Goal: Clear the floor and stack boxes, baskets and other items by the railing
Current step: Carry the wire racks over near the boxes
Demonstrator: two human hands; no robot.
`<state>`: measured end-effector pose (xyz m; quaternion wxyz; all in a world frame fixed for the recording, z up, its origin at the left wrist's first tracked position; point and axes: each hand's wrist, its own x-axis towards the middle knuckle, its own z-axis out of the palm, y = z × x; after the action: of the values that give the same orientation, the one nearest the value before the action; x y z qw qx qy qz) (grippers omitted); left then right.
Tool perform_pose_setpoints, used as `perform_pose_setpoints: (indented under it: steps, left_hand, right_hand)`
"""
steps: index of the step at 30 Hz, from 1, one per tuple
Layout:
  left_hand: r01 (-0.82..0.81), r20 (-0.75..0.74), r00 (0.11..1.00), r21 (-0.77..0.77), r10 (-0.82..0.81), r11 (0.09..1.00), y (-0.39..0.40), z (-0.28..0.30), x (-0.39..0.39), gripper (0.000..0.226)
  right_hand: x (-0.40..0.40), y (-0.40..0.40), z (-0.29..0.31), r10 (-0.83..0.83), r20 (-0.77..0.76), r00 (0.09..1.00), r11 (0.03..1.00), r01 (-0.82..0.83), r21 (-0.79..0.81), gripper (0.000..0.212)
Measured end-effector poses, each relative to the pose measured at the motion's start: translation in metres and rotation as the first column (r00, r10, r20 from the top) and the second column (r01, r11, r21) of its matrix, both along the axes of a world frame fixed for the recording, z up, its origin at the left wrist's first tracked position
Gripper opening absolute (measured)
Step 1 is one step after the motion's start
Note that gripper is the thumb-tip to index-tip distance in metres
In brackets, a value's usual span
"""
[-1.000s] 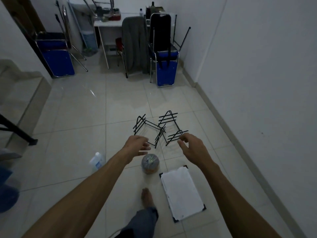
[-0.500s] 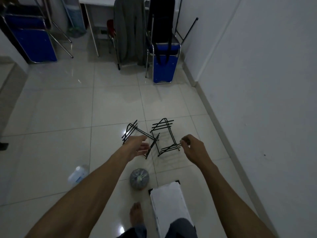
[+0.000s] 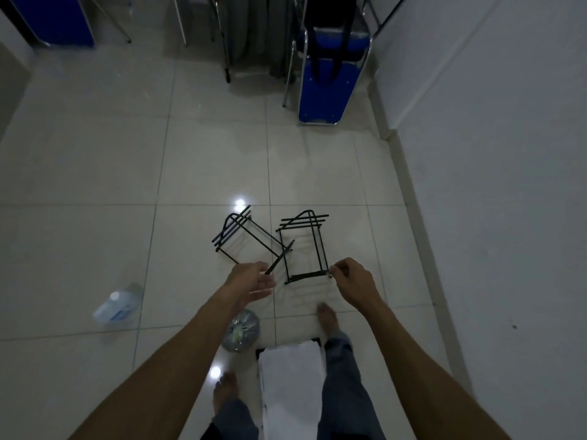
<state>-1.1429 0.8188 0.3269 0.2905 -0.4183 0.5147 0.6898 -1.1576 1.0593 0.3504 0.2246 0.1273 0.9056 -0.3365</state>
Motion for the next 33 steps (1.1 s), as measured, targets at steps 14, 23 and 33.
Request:
perform_pose_setpoints:
  steps: [14, 23, 33]
  left_hand:
    - [-0.052, -0.032, 0.999, -0.427, 0.043, 0.903, 0.137, -0.304, -0.155, 0.016]
    - [0.209, 0.392, 0.915, -0.668, 0.099, 0.714, 0.098, -0.433, -0.235, 0.105]
    - [-0.656, 0.084, 0.728, -0.205, 0.68, 0.727, 0.058, -0.423, -0.22, 0.034]
  right_hand:
    - [-0.195, 0.069, -0.373, -0.007, 0.346, 0.938, 0.991, 0.052, -0.122, 0.069]
    - [-0.234, 0.066, -0.491, -0.034, 0.425, 0.905, 0.971, 0.132, -0.202, 0.054]
    - [-0.242, 0.047, -0.473, 0.059, 0.3, 0.952, 0.998, -0.066, 0.014, 0.068]
